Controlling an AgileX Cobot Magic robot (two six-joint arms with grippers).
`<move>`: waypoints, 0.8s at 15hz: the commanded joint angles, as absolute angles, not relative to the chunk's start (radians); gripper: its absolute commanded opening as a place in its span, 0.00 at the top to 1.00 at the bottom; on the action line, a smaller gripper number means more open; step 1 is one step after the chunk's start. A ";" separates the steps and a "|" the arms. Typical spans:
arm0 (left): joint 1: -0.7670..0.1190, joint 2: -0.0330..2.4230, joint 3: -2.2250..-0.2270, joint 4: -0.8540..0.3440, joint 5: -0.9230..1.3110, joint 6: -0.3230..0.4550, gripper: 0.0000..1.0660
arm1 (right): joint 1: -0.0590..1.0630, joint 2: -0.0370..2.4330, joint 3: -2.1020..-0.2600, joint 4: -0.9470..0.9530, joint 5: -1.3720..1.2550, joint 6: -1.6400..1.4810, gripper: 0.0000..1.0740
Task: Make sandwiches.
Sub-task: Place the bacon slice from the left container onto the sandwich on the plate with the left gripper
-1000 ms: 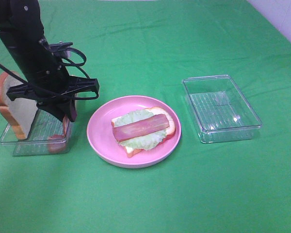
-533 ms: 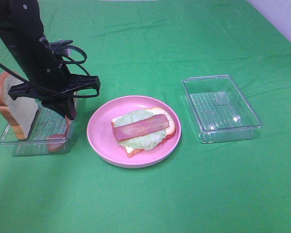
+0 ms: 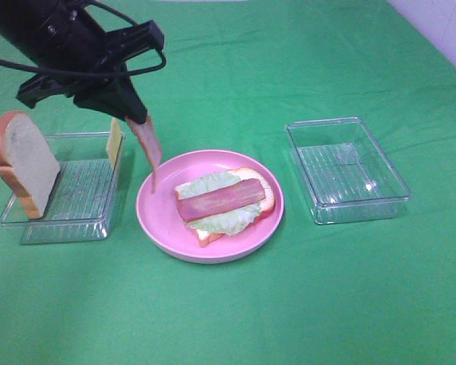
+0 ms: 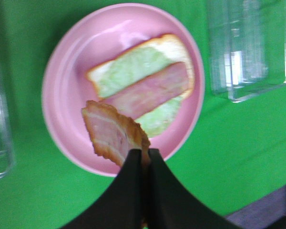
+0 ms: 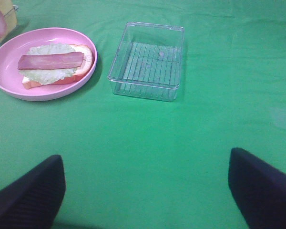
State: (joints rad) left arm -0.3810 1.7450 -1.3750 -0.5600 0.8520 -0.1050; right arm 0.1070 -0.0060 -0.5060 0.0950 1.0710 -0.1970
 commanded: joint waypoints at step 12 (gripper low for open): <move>-0.529 1.992 -1.380 -0.859 0.605 0.333 1.00 | 0.105 -0.020 -0.505 0.100 1.067 -0.211 0.19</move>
